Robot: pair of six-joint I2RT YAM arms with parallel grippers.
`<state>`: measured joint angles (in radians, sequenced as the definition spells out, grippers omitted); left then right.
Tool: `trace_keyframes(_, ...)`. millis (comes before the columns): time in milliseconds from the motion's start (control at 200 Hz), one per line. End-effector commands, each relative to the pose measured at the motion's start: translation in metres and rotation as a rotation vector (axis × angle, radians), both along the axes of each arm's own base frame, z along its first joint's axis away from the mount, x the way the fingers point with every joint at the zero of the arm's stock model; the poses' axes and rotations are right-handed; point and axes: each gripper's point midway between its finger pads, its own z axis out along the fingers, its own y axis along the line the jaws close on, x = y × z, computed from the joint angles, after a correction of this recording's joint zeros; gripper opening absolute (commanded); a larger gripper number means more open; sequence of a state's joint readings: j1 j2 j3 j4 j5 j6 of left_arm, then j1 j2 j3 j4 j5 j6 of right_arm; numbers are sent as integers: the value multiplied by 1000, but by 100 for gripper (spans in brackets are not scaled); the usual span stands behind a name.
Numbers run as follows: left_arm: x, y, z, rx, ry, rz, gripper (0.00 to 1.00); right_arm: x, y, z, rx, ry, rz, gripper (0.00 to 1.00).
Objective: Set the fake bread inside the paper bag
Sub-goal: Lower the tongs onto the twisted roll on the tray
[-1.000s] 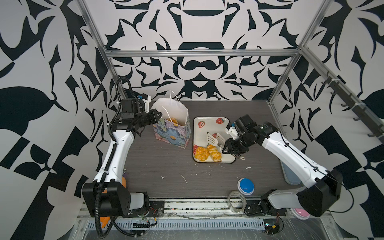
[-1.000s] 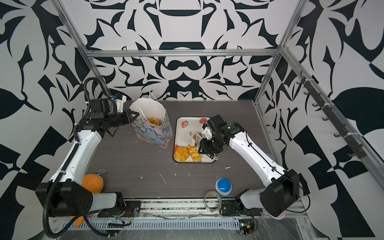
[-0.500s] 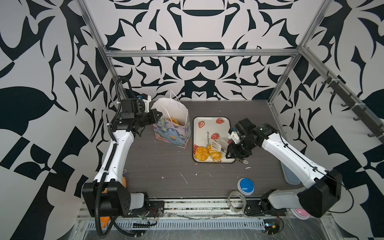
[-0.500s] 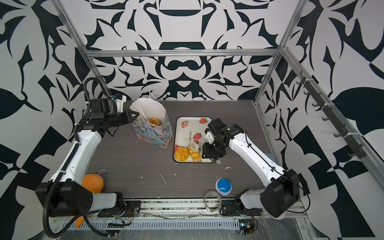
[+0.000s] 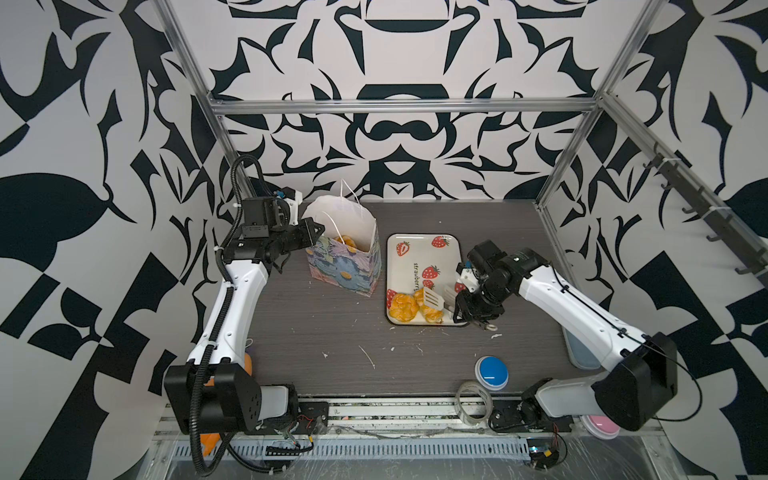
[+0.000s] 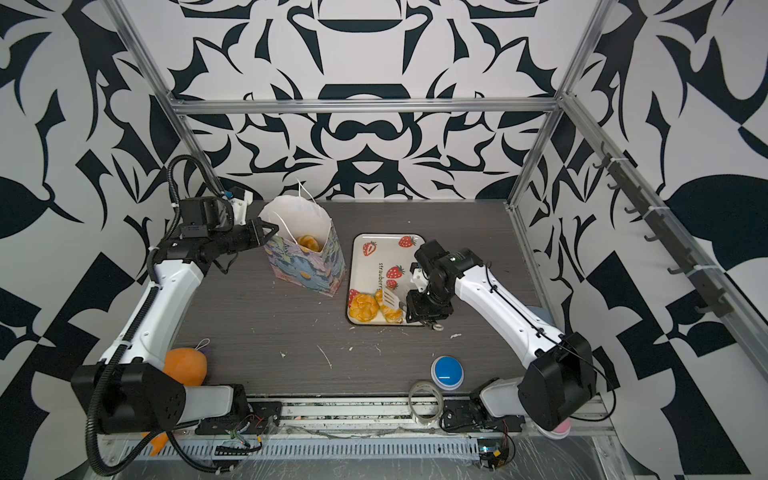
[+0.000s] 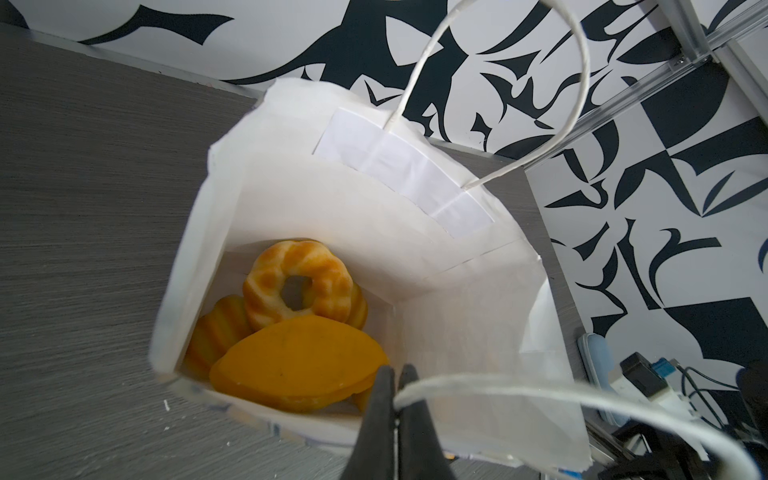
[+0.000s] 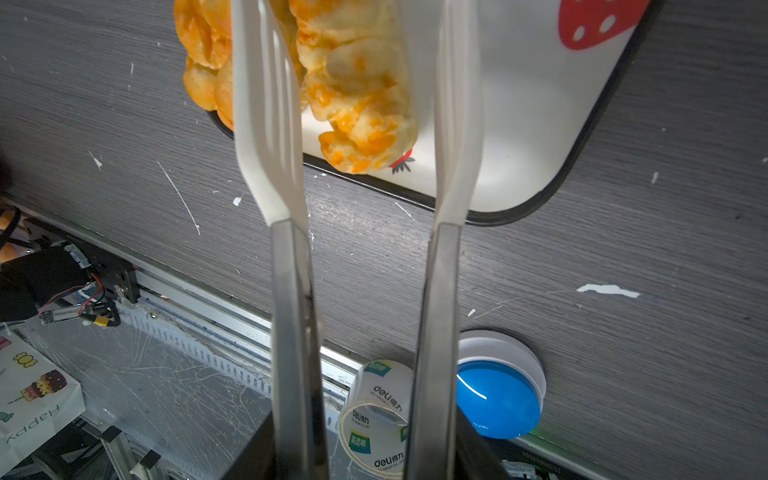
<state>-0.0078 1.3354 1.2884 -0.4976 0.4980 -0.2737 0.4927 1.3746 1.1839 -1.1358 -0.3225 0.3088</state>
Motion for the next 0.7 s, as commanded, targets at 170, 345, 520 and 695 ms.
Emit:
trace_keyframes(170, -2, -5, -9, -21, 35, -19, 2, -4, 6, -3, 6, 8, 37, 50)
trace_keyframes(345, -2, -5, -9, -22, 36, -20, 1, -7, 9, -6, 3, 14, 53, 51)
trace_keyframes(520, -2, -6, -9, -26, 38, -22, 2, -7, 10, -8, -6, 16, 58, 51)
trace_keyframes(695, -2, -6, -9, -28, 38, -22, 2, -5, 9, -12, -28, 19, 59, 51)
